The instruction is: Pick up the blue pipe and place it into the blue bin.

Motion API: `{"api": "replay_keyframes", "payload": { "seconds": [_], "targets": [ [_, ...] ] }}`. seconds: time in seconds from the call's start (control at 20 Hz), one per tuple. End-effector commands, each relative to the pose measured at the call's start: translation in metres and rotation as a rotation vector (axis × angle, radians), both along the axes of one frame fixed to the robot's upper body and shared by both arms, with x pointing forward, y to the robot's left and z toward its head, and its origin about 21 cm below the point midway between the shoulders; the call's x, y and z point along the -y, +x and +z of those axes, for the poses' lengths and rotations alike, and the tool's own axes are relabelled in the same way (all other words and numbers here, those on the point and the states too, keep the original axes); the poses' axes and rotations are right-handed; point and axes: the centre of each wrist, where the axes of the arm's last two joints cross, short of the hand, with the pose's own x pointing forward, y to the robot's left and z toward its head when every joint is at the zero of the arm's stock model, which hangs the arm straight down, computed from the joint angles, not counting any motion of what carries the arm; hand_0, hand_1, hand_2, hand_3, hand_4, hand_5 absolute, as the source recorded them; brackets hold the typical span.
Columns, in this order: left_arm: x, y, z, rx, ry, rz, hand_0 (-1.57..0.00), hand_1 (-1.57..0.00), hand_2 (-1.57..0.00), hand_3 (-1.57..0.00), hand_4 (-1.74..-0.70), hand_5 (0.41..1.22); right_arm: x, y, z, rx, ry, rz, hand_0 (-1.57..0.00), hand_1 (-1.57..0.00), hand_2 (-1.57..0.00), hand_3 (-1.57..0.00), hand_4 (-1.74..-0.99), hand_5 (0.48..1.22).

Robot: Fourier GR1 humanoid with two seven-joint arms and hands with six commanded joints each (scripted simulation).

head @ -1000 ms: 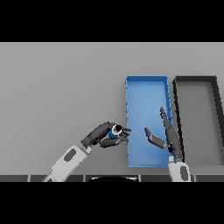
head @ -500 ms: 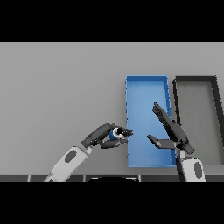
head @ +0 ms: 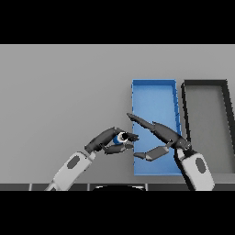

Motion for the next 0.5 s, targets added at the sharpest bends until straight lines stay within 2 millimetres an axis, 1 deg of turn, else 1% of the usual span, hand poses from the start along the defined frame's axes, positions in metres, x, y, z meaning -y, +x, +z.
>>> {"api": "replay_keyframes", "payload": {
  "seconds": [0.0, 0.1, 0.15, 0.2, 0.25, 0.35, 0.45],
  "targets": [
    [0.003, -0.002, -0.002, -0.002, -0.006, -0.002, -1.57, -1.57, -1.57, -1.49, -1.74, 1.221, -0.006, 0.002, 0.001, -0.009, -0.010, 0.029, 0.00, 0.00, 0.00, 0.00, -1.276, 0.527],
    [0.002, 0.000, 0.002, 0.001, -0.022, -0.011, -1.57, -1.57, -1.57, -1.50, -1.74, 1.221, -0.021, 0.011, 0.007, -0.001, -0.034, 0.061, 0.00, 0.00, 0.00, 0.00, -1.241, 0.530],
    [0.002, -0.003, -0.003, 0.003, -0.025, -0.022, -1.57, -1.57, -1.57, -1.52, -1.74, 1.221, -0.028, 0.012, 0.006, -0.008, -0.040, 0.082, 0.00, 0.00, 0.00, 0.00, -1.232, 0.531],
    [0.000, -0.001, -0.001, 0.002, -0.031, -0.020, -1.57, -1.57, -1.57, -1.53, -1.74, 1.221, -0.033, 0.011, 0.005, -0.007, -0.045, 0.104, 0.00, 0.00, 0.00, 0.00, -1.230, 0.532],
    [0.001, 0.001, -0.001, -0.004, -0.024, -0.020, -1.57, -1.57, -1.57, -1.53, -1.74, 1.221, -0.042, 0.015, 0.009, -0.001, -0.048, 0.120, 0.00, 0.00, 0.00, 0.00, -1.227, 0.532],
    [0.004, -0.001, 0.001, -0.002, -0.019, -0.024, -1.57, -1.57, -1.57, -1.54, -1.74, 1.221, -0.055, 0.020, 0.008, 0.003, -0.059, 0.144, 0.00, 0.00, 0.00, 0.00, -1.222, 0.519],
    [-0.001, -0.003, -0.001, 0.026, 0.000, -0.029, -1.57, -1.57, -1.57, -1.54, -1.74, 1.221, -0.064, 0.026, 0.008, 0.000, -0.054, 0.172, 0.00, 0.00, 0.00, 0.00, -1.218, 0.508]
  ]
}}
